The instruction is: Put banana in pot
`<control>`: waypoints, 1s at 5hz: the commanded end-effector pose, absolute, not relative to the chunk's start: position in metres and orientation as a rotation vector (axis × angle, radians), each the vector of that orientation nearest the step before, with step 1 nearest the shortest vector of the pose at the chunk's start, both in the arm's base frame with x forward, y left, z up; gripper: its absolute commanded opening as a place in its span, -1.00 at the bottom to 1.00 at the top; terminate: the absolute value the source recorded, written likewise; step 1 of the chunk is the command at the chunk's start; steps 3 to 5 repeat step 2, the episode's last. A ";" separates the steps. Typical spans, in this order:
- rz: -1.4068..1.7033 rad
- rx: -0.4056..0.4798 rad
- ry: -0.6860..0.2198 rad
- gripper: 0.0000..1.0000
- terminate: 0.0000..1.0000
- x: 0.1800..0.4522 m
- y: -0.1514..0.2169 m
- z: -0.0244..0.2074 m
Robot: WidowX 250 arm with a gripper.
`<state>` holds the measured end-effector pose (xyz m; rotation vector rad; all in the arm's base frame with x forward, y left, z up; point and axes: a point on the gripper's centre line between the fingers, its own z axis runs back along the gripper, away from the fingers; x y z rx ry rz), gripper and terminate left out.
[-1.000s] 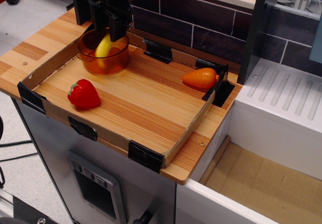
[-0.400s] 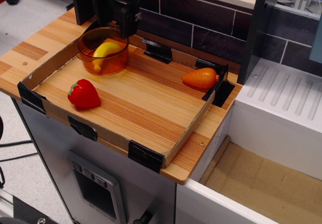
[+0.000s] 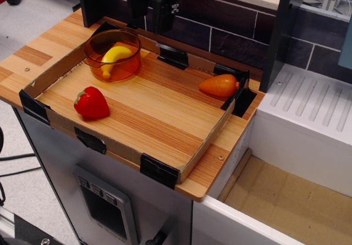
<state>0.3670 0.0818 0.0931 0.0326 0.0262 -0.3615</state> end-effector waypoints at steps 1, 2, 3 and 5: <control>-0.363 0.078 -0.081 1.00 -1.00 0.362 0.086 0.135; -0.363 0.078 -0.081 1.00 1.00 0.362 0.086 0.135; -0.363 0.078 -0.081 1.00 1.00 0.362 0.086 0.135; -0.363 0.078 -0.081 1.00 1.00 0.362 0.086 0.135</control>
